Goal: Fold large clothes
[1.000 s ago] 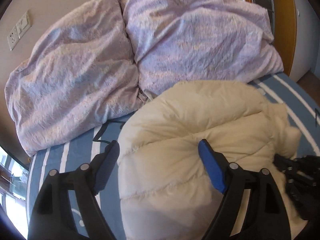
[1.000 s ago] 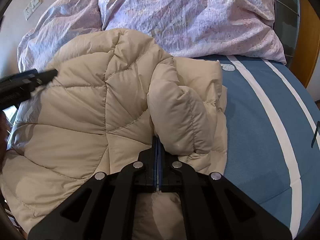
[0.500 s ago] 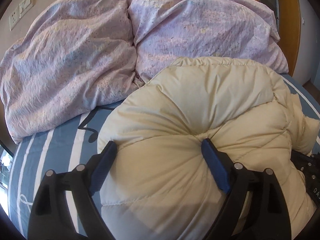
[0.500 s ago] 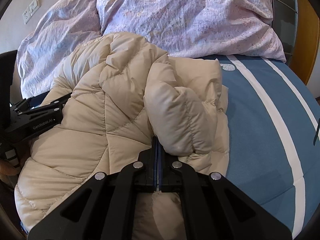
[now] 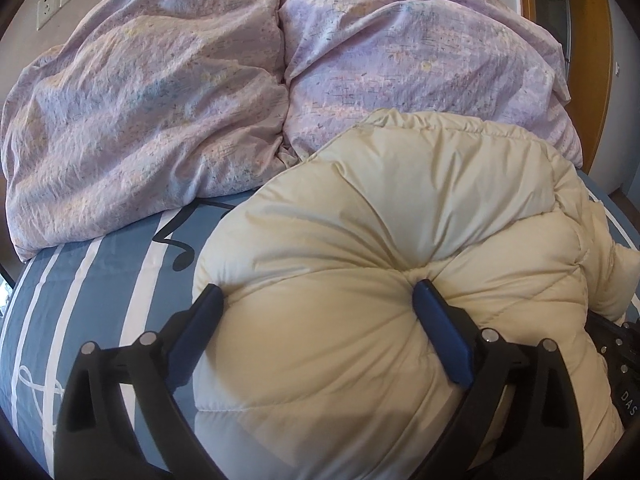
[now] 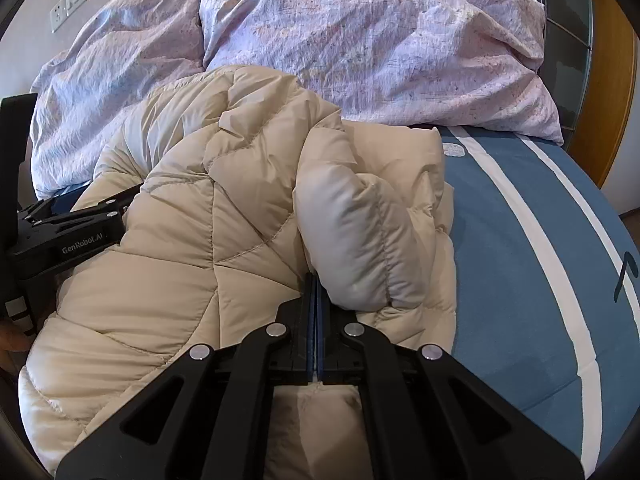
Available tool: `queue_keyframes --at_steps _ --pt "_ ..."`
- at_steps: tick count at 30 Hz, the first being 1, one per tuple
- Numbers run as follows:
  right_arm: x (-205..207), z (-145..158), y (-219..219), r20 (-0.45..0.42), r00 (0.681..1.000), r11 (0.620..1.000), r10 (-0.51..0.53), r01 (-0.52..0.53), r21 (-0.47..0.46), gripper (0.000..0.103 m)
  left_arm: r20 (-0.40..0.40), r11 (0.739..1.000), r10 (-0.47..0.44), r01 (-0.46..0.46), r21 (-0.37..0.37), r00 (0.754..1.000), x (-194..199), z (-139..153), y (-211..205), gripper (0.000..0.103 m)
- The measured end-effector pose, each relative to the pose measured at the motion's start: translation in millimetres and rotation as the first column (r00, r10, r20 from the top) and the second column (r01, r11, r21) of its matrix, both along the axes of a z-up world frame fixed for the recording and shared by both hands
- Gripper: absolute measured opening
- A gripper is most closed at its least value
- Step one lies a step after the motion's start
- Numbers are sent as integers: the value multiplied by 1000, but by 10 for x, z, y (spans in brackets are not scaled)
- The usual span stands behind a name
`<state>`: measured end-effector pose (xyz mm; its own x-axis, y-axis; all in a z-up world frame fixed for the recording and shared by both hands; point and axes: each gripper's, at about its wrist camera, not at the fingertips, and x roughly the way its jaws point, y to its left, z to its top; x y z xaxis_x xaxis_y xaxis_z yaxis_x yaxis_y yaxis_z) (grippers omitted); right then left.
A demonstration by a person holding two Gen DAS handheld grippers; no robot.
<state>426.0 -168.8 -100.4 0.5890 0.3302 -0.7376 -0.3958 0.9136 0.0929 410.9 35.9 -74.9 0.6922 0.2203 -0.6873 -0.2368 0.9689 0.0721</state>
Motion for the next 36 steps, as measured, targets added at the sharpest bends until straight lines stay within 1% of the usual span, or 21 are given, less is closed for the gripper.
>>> queue_keyframes --at_steps 5,11,12,16,36 --pt "-14 2 6 12 1000 1000 -1 1 -15 0 0 1000 -1 1 -3 1000 -4 -3 2 97" --pt "-22 0 19 25 1000 1000 0 0 -26 0 6 1000 -1 1 -29 1000 -3 -6 39 99" --pt "-28 -1 26 27 1000 1000 -1 2 -28 0 3 999 -1 1 -46 1000 -2 -9 43 99" --pt "-32 0 29 33 999 1000 -1 2 -31 0 1 999 1 -1 -54 1000 7 -18 52 100" --pt "-35 -3 26 35 999 1000 1 0 -24 0 -9 999 10 -10 -44 1000 27 -44 59 101"
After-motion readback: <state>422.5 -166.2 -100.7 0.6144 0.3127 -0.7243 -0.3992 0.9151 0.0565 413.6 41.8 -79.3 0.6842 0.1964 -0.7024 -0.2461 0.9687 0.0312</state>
